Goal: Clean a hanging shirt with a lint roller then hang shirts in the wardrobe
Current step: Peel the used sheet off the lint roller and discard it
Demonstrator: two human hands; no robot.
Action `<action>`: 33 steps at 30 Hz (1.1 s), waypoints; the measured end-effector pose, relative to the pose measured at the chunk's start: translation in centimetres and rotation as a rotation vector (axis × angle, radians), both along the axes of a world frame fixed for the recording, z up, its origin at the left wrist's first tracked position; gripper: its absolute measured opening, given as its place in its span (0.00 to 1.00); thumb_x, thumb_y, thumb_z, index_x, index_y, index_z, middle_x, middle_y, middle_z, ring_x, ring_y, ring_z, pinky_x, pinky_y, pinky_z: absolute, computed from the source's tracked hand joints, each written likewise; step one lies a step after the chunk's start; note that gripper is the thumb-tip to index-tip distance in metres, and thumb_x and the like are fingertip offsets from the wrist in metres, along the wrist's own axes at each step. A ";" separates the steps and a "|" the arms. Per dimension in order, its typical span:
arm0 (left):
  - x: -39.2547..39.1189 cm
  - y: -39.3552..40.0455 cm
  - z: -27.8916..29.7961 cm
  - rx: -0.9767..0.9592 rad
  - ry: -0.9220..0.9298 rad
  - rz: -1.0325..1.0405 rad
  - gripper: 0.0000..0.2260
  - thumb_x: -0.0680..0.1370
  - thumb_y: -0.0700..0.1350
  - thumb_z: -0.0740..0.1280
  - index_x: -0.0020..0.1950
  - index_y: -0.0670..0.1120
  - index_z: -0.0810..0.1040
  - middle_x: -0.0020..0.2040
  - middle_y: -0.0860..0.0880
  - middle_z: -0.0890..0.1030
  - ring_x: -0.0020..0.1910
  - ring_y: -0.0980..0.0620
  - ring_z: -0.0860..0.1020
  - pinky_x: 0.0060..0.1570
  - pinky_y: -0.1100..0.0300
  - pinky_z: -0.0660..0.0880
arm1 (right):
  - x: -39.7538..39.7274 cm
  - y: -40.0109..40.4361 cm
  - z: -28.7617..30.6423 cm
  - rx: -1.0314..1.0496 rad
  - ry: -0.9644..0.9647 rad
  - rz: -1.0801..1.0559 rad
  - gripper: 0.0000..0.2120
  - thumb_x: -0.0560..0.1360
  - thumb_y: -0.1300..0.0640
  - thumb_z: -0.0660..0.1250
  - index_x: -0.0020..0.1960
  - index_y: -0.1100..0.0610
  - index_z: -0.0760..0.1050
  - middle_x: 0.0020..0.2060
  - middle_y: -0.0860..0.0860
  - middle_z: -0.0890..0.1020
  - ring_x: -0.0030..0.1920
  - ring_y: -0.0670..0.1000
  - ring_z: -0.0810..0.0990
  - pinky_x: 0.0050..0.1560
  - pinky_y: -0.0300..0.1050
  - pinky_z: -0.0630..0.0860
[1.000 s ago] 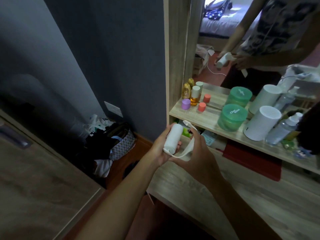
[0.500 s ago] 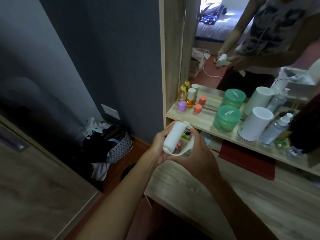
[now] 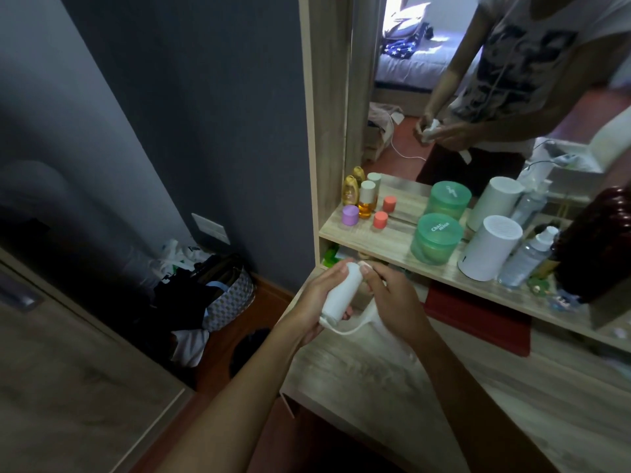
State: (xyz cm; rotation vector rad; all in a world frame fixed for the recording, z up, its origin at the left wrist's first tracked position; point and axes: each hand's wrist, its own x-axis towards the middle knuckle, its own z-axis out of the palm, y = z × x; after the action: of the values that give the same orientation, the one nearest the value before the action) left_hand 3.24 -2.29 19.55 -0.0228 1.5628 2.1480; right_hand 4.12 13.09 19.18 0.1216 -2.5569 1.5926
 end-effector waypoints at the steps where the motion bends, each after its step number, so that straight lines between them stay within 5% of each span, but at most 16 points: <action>1: 0.0 0.0 0.0 -0.035 0.026 -0.018 0.17 0.78 0.51 0.65 0.66 0.51 0.74 0.56 0.39 0.76 0.40 0.47 0.78 0.33 0.58 0.76 | -0.1 -0.1 0.0 -0.032 0.002 -0.005 0.13 0.81 0.53 0.59 0.59 0.53 0.80 0.49 0.45 0.83 0.48 0.43 0.80 0.49 0.39 0.73; 6: -0.8 -0.5 1.0 -0.002 0.015 -0.086 0.19 0.79 0.46 0.63 0.70 0.49 0.71 0.56 0.39 0.75 0.36 0.49 0.77 0.31 0.59 0.76 | -1.0 -0.4 0.4 -0.166 -0.020 0.007 0.12 0.80 0.52 0.60 0.56 0.52 0.81 0.48 0.47 0.85 0.51 0.46 0.81 0.55 0.45 0.76; 12: -1.0 -1.3 1.2 0.037 -0.027 -0.091 0.19 0.80 0.43 0.60 0.72 0.50 0.68 0.56 0.39 0.75 0.33 0.49 0.77 0.30 0.59 0.75 | -1.4 -1.5 0.2 -0.239 -0.052 -0.041 0.11 0.80 0.52 0.61 0.53 0.54 0.82 0.41 0.46 0.83 0.43 0.43 0.79 0.47 0.40 0.73; 14: -1.2 -1.4 1.4 0.020 -0.017 -0.102 0.19 0.80 0.44 0.61 0.71 0.52 0.68 0.58 0.39 0.75 0.34 0.48 0.77 0.30 0.59 0.75 | -1.3 -2.0 0.1 -0.214 -0.036 -0.085 0.12 0.80 0.53 0.61 0.52 0.56 0.81 0.37 0.44 0.81 0.41 0.40 0.77 0.44 0.37 0.71; 19: -1.7 -1.5 1.7 -0.059 0.025 -0.110 0.20 0.79 0.45 0.63 0.71 0.51 0.70 0.63 0.38 0.75 0.38 0.47 0.78 0.30 0.60 0.76 | -1.5 -2.7 -0.4 -0.092 0.035 -0.183 0.14 0.82 0.52 0.57 0.54 0.56 0.80 0.47 0.50 0.84 0.50 0.48 0.80 0.52 0.44 0.74; 22: -2.1 -1.3 1.7 -0.083 0.053 -0.128 0.20 0.76 0.48 0.65 0.68 0.50 0.73 0.59 0.37 0.76 0.44 0.40 0.75 0.30 0.60 0.76 | -1.3 -2.8 -0.2 -0.040 0.048 -0.206 0.15 0.83 0.52 0.55 0.55 0.56 0.79 0.47 0.48 0.83 0.49 0.47 0.79 0.47 0.39 0.69; 26: -2.6 -1.1 1.6 -0.080 0.047 -0.163 0.19 0.76 0.48 0.65 0.67 0.49 0.73 0.55 0.41 0.76 0.40 0.44 0.77 0.29 0.59 0.76 | -1.4 -2.3 -0.3 0.000 0.042 -0.197 0.17 0.83 0.54 0.52 0.56 0.57 0.78 0.47 0.49 0.81 0.50 0.48 0.78 0.47 0.37 0.66; 30: -2.8 -1.1 1.9 -0.037 -0.009 -0.164 0.20 0.79 0.45 0.63 0.71 0.54 0.69 0.64 0.40 0.75 0.38 0.44 0.77 0.31 0.58 0.77 | -1.7 -1.4 -0.2 -0.119 -0.008 -0.131 0.15 0.82 0.52 0.55 0.50 0.55 0.80 0.43 0.48 0.83 0.47 0.48 0.79 0.48 0.44 0.73; 33: -2.2 -1.2 2.3 0.012 -0.054 -0.213 0.21 0.80 0.44 0.61 0.73 0.55 0.66 0.62 0.40 0.76 0.34 0.47 0.79 0.33 0.58 0.78 | -1.7 -0.5 0.5 -0.201 -0.121 -0.101 0.21 0.82 0.44 0.53 0.46 0.53 0.80 0.40 0.48 0.83 0.44 0.48 0.80 0.46 0.44 0.73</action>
State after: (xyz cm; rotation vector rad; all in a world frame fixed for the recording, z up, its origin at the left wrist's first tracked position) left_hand 1.02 -3.47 21.82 0.0853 1.4528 1.9752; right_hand 2.46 12.58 19.69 -0.1242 -2.4246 1.8575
